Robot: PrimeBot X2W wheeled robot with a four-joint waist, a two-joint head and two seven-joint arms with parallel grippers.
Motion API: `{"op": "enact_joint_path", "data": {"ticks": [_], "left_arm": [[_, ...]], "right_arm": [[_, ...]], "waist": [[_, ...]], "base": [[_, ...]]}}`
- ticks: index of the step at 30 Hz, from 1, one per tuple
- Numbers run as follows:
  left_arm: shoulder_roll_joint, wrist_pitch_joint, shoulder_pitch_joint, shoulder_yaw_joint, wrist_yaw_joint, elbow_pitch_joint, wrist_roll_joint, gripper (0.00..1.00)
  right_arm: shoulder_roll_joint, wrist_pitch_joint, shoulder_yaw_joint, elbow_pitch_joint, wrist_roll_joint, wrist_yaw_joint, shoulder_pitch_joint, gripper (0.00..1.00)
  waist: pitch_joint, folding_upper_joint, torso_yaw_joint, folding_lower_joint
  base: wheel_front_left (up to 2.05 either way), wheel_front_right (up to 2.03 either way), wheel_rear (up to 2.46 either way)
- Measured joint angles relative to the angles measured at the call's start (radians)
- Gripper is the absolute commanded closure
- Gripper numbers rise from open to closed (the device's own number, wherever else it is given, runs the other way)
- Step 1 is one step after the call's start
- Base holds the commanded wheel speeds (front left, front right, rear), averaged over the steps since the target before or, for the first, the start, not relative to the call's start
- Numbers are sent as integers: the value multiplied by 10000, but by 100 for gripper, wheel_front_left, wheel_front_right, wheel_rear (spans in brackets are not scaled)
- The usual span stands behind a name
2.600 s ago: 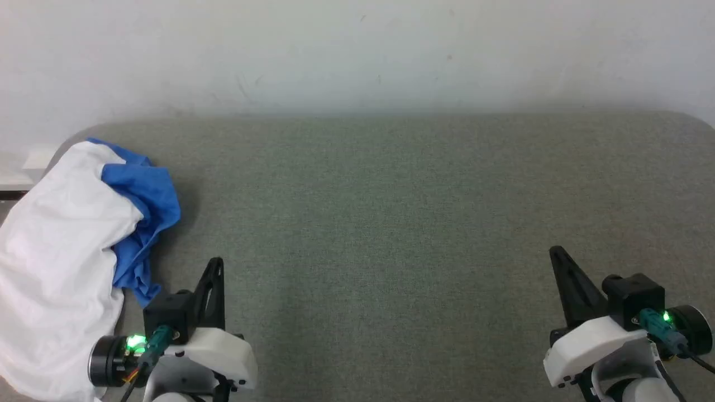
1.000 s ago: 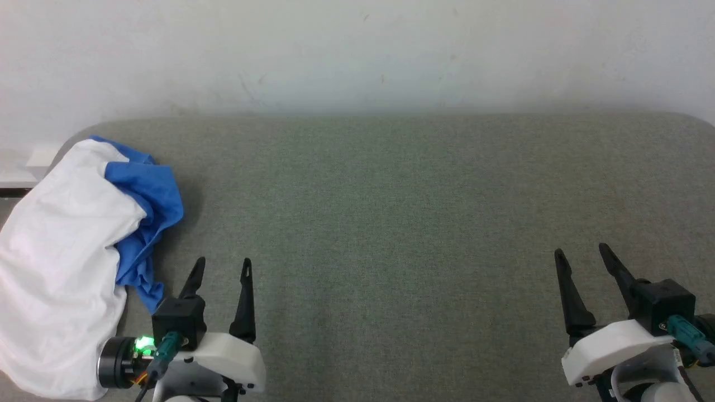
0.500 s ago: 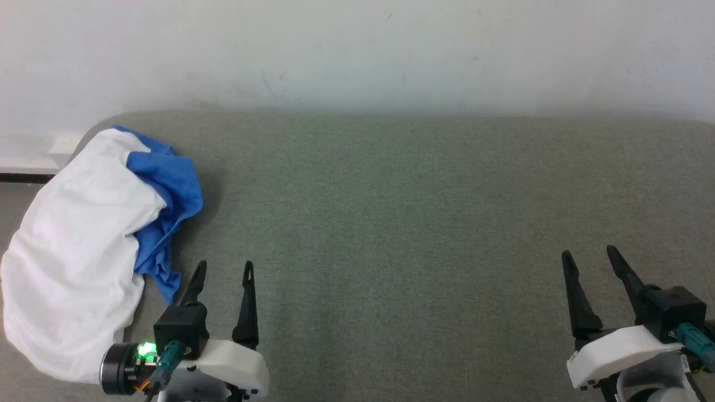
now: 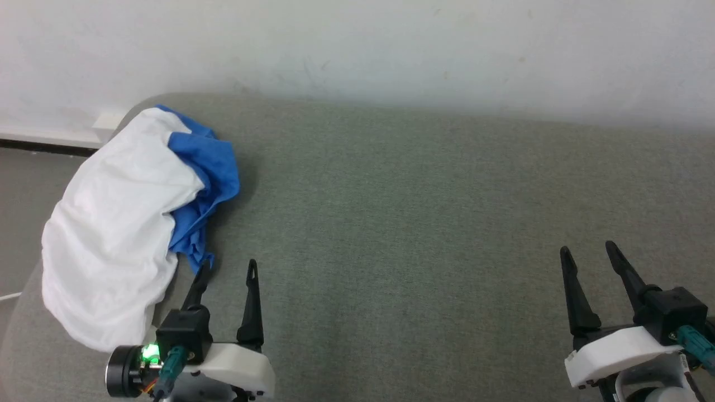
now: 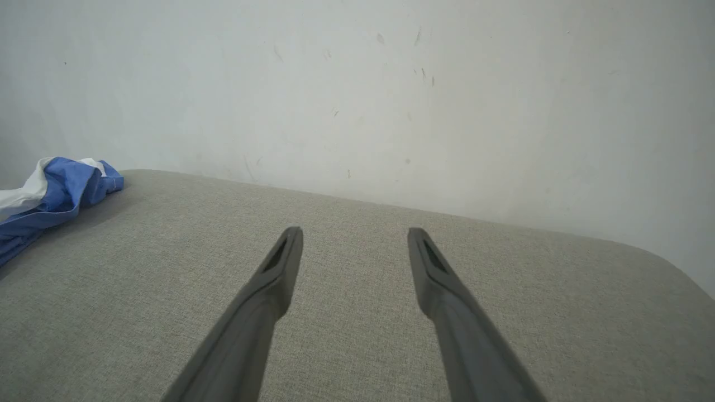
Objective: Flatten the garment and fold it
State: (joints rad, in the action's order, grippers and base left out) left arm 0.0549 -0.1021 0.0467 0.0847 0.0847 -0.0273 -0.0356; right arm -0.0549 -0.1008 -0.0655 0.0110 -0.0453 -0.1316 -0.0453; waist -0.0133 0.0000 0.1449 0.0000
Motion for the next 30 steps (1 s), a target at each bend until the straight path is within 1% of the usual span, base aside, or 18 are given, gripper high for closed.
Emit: {"op": "enact_joint_path", "data": {"ticks": [30], "left_arm": [[-2, -585, 550, 393, 583, -265, -267, 0]], "right_arm": [[6, -627, 550, 48, 61, 0, -63, 0]], "waist": [[-176, 0, 2304, 0]], "base": [[0, 0, 0]]}}
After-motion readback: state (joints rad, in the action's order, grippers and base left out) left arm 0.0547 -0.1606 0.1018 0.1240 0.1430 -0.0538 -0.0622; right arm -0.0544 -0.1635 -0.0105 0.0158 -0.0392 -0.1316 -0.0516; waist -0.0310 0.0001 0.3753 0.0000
